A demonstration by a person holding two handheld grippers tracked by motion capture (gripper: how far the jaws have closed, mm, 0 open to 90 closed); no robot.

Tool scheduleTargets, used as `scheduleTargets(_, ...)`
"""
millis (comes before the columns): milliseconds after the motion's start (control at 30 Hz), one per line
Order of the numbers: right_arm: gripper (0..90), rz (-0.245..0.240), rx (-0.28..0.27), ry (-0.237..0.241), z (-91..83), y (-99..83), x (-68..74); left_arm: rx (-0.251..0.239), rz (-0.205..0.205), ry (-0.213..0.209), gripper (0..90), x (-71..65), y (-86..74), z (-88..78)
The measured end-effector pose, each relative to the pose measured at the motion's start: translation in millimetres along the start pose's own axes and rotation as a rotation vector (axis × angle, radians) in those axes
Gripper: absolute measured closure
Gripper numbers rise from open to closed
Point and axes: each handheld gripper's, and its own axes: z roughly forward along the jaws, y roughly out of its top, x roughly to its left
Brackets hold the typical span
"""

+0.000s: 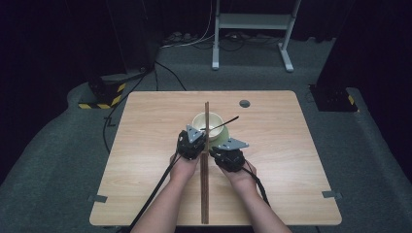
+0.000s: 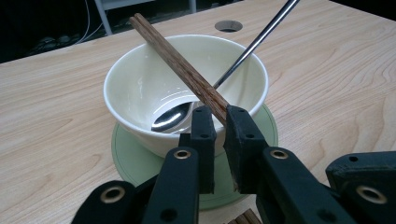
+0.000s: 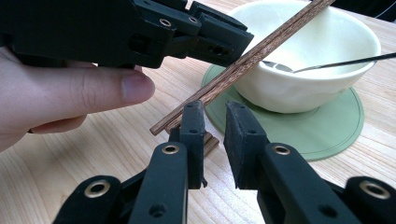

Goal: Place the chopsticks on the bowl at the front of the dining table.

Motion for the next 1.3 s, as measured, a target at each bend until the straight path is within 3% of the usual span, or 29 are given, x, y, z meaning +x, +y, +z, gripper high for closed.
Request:
scheduleTargets(200, 74.3, 0.011, -0.008, -0.013, -3.8, 0.1, -1.9, -0.009, -0.006, 0.011, 78.5, 1.6, -1.5, -4.4)
scheduleTargets(367, 72.8, 0.034, -0.027, -0.039, -17.0, -2.5, -16.4, -0.03, -0.006, 0.01, 75.0, 1.1, -11.7, -21.2)
scheduleTargets(500, 72.8, 0.063, -0.03, -0.049, -22.9, -5.5, -23.4, -0.056, 0.046, 0.01, 71.8, -11.3, -23.7, -40.9)
scheduleTargets(700, 72.7, 0.054, -0.031, -0.05, -22.7, -5.1, -21.0, -0.065, 0.098, -0.003, 70.0, -27.9, -40.5, -61.5)
scheduleTargets(733, 72.7, 0.054, -0.029, -0.048, -22.4, -5.2, -20.6, -0.065, 0.086, -0.003, 70.0, -31.0, -43.3, -62.9)
scheduleTargets(767, 72.7, 0.056, -0.028, -0.048, -22.2, -5.3, -20.4, -0.063, 0.108, -0.005, 70.0, -31.0, -44.4, -64.0)
scheduleTargets(800, 72.7, 0.057, -0.027, -0.047, -22.2, -5.3, -20.4, -0.062, 0.099, -0.009, 70.1, -33.5, -46.9, -65.2)
scheduleTargets(933, 72.7, 0.06, -0.034, -0.049, -22.7, -5.3, -21.9, -0.048, 0.134, -0.017, 70.1, -37.9, -50.5, -64.9)
scheduleTargets(1300, 72.8, 0.066, -0.039, -0.04, -24.7, -4.2, -21.8, -0.044, 0.145, -0.024, 73.1, -40.8, -52.0, -60.2)
